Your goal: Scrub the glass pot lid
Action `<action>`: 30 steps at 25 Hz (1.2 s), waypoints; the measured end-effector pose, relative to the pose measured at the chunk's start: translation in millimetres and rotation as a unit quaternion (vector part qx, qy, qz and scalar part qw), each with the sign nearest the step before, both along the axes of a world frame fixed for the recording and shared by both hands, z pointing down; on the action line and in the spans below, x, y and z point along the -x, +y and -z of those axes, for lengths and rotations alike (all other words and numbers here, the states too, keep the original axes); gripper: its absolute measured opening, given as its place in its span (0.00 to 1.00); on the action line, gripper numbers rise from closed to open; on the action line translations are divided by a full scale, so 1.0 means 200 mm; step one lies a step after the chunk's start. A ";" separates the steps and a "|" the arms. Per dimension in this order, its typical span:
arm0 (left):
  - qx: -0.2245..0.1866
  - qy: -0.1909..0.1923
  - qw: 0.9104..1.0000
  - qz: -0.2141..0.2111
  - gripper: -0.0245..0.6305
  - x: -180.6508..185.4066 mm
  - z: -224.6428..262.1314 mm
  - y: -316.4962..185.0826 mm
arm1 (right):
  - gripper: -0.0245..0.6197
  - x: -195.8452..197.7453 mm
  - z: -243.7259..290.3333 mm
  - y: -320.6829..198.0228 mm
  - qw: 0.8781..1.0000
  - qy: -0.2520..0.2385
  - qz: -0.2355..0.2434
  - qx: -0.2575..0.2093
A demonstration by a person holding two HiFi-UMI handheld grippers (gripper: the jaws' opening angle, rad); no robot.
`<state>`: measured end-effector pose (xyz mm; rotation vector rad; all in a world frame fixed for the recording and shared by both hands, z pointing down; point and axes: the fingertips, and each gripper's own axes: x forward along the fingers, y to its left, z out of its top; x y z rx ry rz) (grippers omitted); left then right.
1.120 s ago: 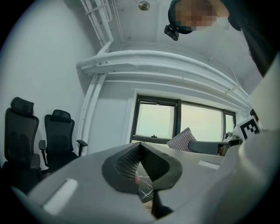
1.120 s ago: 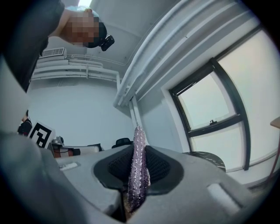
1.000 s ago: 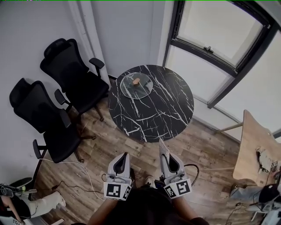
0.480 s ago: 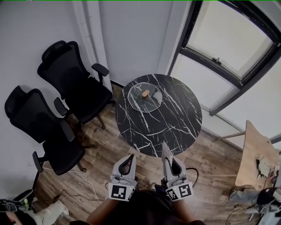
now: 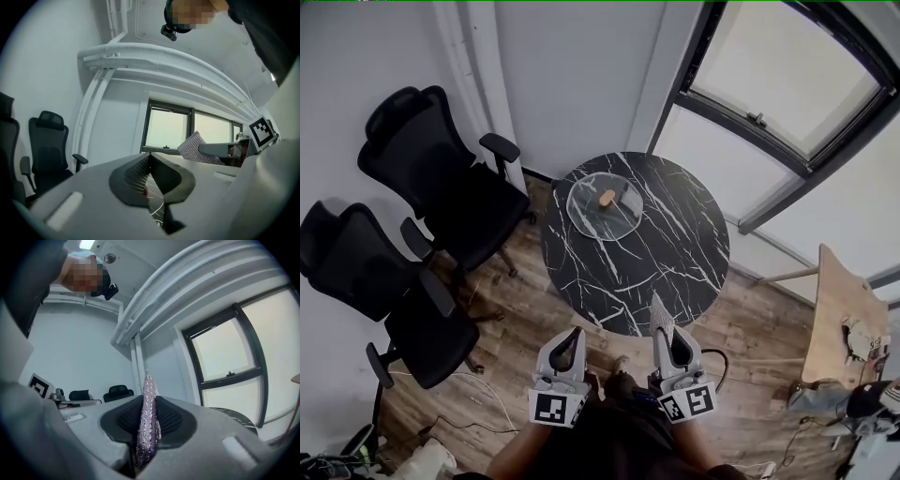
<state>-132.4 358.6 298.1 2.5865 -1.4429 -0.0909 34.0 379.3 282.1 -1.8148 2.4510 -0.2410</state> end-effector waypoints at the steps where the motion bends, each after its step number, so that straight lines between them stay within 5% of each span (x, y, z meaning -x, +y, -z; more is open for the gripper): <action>1: 0.000 0.001 1.000 0.003 0.04 0.01 0.01 -0.02 | 0.16 0.00 0.00 -0.01 1.000 0.000 -0.001 0.001; 12: 0.016 0.007 0.999 0.027 0.04 -0.10 -0.01 -0.31 | 0.16 -0.12 -0.05 -0.34 1.000 -0.025 0.013 -0.003; 30: 0.025 -0.052 0.998 0.013 0.04 -0.55 -0.04 -0.71 | 0.16 -0.49 -0.18 -0.74 0.997 -0.063 0.043 0.004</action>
